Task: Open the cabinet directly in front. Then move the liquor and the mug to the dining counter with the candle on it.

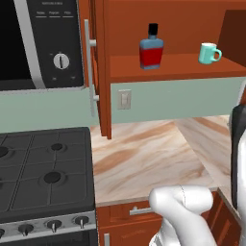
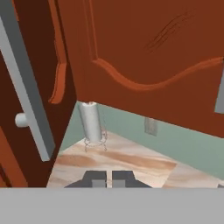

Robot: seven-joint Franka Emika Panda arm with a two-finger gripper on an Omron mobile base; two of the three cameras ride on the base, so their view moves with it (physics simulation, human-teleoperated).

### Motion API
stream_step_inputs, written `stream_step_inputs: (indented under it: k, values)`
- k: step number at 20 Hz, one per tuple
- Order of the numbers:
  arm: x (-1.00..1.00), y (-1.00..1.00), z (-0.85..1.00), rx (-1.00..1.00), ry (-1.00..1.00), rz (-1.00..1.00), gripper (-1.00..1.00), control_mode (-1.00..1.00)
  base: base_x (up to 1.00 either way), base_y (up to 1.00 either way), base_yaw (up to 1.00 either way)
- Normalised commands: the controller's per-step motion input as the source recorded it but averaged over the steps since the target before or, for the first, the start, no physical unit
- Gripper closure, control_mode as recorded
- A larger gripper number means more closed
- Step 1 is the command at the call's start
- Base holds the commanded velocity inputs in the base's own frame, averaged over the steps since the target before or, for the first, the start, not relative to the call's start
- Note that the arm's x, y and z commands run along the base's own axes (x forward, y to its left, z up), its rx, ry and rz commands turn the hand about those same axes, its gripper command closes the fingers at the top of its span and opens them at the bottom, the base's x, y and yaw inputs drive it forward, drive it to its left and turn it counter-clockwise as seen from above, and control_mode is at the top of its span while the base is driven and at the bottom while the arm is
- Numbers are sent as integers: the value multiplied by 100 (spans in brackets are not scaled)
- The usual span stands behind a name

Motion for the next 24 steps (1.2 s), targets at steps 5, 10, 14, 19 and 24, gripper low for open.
stream_step_inputs:
  k: [5, 10, 14, 19, 24]
  values:
    - [-100, 69, 23, 0, -19, 5, 100, -100, 0, 0, 0]
    - [-98, 89, 25, -2, -15, 5, 100, -100, 0, 0, 0]
    - [-51, 79, 25, -3, -11, 2, 100, -100, 0, 0, 0]
    - [1, 47, 26, -2, -7, 0, 100, -100, 0, 0, 0]
    - [38, 58, 14, -5, -1, 0, -100, -100, 0, 0, 0]
